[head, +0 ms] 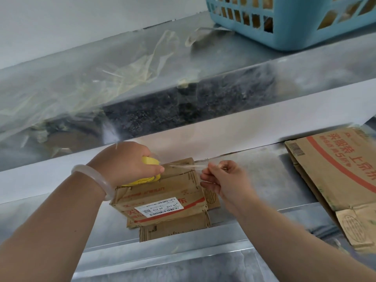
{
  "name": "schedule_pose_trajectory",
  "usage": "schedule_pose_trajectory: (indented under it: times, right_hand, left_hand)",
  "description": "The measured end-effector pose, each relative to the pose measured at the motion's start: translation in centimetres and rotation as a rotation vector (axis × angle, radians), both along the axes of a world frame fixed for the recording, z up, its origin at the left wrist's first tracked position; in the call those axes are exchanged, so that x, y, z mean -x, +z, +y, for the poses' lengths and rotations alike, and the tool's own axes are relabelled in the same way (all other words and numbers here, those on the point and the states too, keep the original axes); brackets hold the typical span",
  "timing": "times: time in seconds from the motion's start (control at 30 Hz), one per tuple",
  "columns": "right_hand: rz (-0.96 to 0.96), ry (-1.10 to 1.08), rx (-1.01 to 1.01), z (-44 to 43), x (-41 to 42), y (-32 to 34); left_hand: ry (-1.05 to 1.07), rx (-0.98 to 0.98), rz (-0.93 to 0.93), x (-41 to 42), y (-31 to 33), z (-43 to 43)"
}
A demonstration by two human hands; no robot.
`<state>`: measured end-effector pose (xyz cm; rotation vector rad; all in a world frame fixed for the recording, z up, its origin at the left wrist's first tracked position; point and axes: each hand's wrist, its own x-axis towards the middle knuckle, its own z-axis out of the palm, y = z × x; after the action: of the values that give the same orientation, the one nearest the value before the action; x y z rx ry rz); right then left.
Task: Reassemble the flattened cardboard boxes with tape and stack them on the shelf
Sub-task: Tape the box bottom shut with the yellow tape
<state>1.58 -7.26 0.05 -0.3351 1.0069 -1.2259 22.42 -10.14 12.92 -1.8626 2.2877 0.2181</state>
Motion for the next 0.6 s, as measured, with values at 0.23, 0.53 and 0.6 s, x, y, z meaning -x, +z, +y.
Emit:
schedule_pose_trajectory:
  times: [0.23,0.53,0.6]
  right_hand:
    - [0.008,-0.033,-0.002,-0.5,-1.0,-1.3]
    - [0.385,0.037,-0.085,0.4,-2.8,-4.1]
    - [0.408,0.063,-0.15,0.5,-2.8,-4.7]
  left_hand:
    - [0.038,0.001,-0.018,-0.1,-0.2,-0.6]
    - [0.046,0.011,-0.019,0.2,-0.3,-0.3]
    - [0.041,0.029,-0.004,0.2,-0.4,0.0]
